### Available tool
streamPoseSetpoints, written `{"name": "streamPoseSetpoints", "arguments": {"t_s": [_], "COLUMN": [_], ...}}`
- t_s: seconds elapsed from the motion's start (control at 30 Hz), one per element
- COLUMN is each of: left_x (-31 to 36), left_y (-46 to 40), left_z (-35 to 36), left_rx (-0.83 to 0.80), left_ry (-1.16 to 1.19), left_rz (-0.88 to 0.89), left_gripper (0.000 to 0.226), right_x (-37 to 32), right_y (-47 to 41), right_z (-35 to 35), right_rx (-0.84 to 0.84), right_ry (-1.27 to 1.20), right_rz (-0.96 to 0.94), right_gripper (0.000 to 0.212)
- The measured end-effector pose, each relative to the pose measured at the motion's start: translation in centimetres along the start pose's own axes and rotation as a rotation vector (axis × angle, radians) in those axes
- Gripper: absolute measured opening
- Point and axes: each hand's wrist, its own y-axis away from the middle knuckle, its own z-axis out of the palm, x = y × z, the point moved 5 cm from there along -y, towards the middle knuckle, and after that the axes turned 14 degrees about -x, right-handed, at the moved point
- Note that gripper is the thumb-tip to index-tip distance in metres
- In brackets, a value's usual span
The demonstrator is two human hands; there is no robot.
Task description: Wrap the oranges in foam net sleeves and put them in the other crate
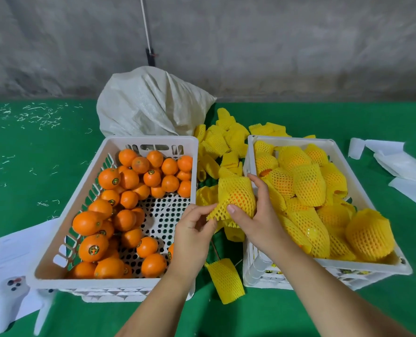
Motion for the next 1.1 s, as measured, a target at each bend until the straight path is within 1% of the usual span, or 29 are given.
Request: {"name": "streamPoseSetpoints", "arguments": {"t_s": [0.13, 0.2, 0.27, 0.4, 0.5, 0.53, 0.6, 0.7, 0.77, 0.8, 0.83, 0.87, 0.9, 0.93, 0.97, 1.1], "left_x": [0.5, 0.5, 0.5, 0.6, 0.4, 0.2, -0.1, -0.4, -0.3, -0.3, -0.3, -0.4, -0.6, -0.7, -0.7, -0.7], "left_y": [-0.2, -0.1, 0.2, 0.0, -0.2, -0.2, -0.4, -0.4, -0.2, -0.1, -0.1, -0.1, -0.1, -0.2, -0.2, -0.1], "left_z": [0.8, 1.2, 1.7, 2.4, 2.5, 2.3, 2.0, 2.0, 2.1, 2.1, 2.1, 2.1, 2.0, 2.0, 2.1, 2.3], "left_rx": [-0.082, -0.133, -0.214, -0.379, -0.42, -0.407, -0.361, -0.346, -0.362, -0.366, -0.365, -0.361, -0.359, -0.359, -0.36, -0.366], "left_ry": [-0.201, -0.285, -0.257, -0.312, -0.374, -0.405, -0.429, -0.446, -0.449, -0.443, -0.429, -0.41, -0.39, -0.379, -0.377, -0.368], "left_rz": [0.086, 0.072, 0.025, 0.017, -0.003, -0.006, -0.018, -0.029, -0.028, -0.027, -0.033, -0.043, -0.055, -0.067, -0.075, -0.093], "left_gripper": [0.044, 0.042, 0.036, 0.049, 0.055, 0.055, 0.047, 0.033, 0.029, 0.03, 0.03, 0.027, 0.024, 0.022, 0.021, 0.02], "right_x": [0.4, 0.3, 0.1, -0.7, -1.8, -2.2, -2.8, -2.7, -1.8, -0.9, 0.3, 1.8, 3.6, 4.9, 5.7, 6.0], "right_y": [0.0, 0.3, 0.6, 0.3, 0.7, 1.1, 2.5, 4.7, 6.0, 6.4, 6.4, 6.3, 6.2, 6.1, 6.0, 4.6], "right_z": [-0.5, -0.2, 0.1, -0.1, -1.1, -1.9, -4.7, -11.1, -15.6, -17.5, -18.8, -19.2, -19.2, -19.0, -18.9, -19.6], "right_rx": [0.053, 0.026, 0.012, 0.025, 0.074, 0.11, 0.214, 0.43, 0.596, 0.637, 0.604, 0.495, 0.35, 0.226, 0.161, 0.091], "right_ry": [-0.029, 0.039, 0.12, 0.102, 0.1, 0.109, 0.144, 0.327, 0.47, 0.53, 0.637, 0.803, 0.973, 1.101, 1.154, 1.153], "right_rz": [-0.017, -0.036, -0.067, -0.045, -0.06, -0.077, -0.084, -0.042, 0.031, 0.108, 0.234, 0.409, 0.583, 0.696, 0.741, 0.813], "right_gripper": [0.09, 0.087, 0.088, 0.086, 0.082, 0.08, 0.076, 0.066, 0.066, 0.066, 0.067, 0.069, 0.073, 0.078, 0.081, 0.083]}}
